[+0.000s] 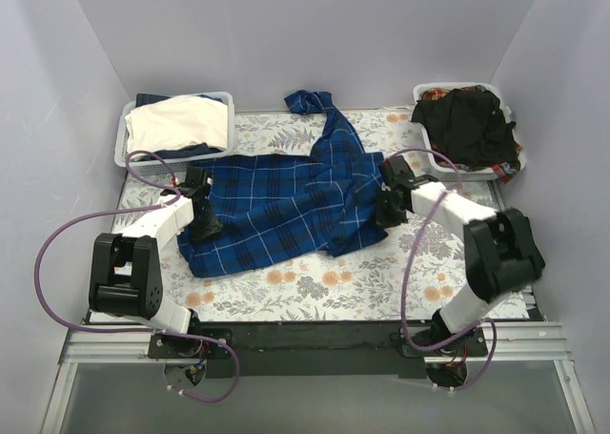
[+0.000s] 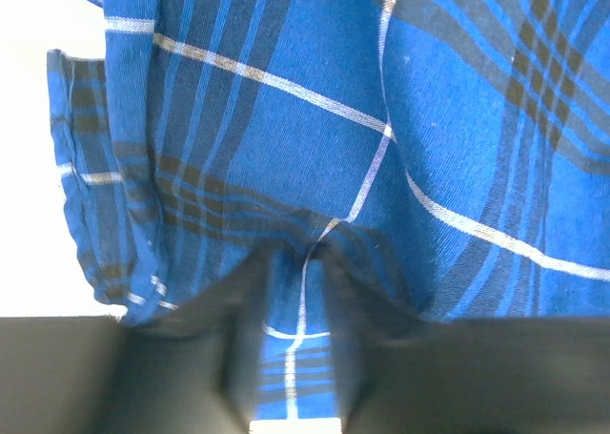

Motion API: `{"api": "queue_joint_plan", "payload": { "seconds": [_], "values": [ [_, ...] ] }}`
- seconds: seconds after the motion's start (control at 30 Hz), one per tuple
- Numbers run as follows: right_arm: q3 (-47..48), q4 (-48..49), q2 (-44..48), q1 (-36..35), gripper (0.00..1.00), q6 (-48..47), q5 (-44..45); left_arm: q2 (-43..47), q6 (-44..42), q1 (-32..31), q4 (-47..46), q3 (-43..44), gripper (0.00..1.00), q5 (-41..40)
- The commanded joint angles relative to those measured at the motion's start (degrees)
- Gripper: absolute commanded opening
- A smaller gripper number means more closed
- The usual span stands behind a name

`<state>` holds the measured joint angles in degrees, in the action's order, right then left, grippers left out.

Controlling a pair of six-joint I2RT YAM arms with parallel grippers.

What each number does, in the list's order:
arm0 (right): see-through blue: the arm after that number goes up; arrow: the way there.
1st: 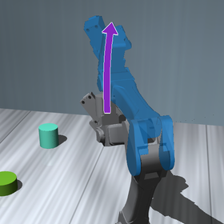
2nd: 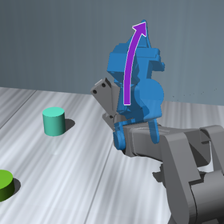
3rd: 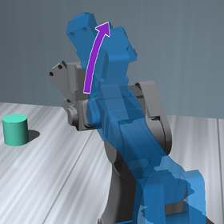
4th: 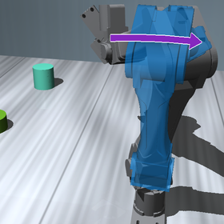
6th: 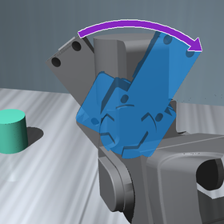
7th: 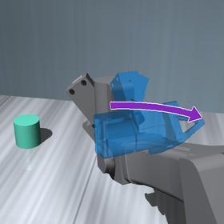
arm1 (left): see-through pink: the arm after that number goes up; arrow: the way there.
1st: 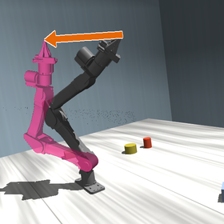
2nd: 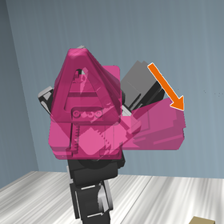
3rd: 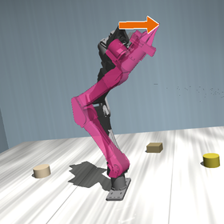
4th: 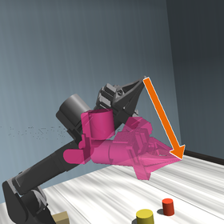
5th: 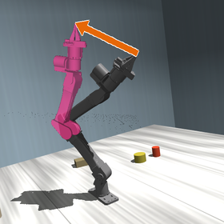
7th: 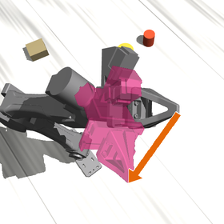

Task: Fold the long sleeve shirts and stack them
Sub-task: Flatten the shirt out

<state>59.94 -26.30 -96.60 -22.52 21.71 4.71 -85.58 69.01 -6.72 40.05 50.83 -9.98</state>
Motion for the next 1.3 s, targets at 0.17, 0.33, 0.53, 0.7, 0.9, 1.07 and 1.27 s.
{"api": "queue_joint_plan", "payload": {
  "seconds": [0.17,0.33,0.53,0.7,0.9,1.07,1.27],
  "values": [
    [-8.2,-25.6,33.3,0.1,0.01,3.1,-1.8,1.3,-0.8,0.1,-0.4,1.8,0.46,-0.7],
    [-8.9,-37.7,42.3,0.0,0.01,5.3,-7.2,0.9,-1.4,0.1,-0.6,5.6,0.52,0.7],
    [-10.8,-49.3,48.0,0.0,0.01,7.3,-9.2,2.4,-2.0,0.0,-2.9,11.2,0.56,4.2],
    [-15.0,-49.4,54.3,-0.1,0.01,11.2,-18.2,-1.2,-2.2,0.0,-6.7,14.7,0.57,9.1],
    [-7.5,-48.2,54.9,-0.1,0.54,6.3,-13.4,-6.6,-2.3,-2.9,-11.0,17.2,0.57,9.9],
    [-1.9,-40.0,52.7,-0.1,0.61,4.5,-11.9,-12.8,-3.4,-5.8,-13.2,19.2,0.58,9.5],
    [-0.1,-21.2,39.3,-0.1,0.61,2.2,-5.1,-17.6,-4.0,-6.8,-13.8,21.7,0.58,5.9]
  ]
}}
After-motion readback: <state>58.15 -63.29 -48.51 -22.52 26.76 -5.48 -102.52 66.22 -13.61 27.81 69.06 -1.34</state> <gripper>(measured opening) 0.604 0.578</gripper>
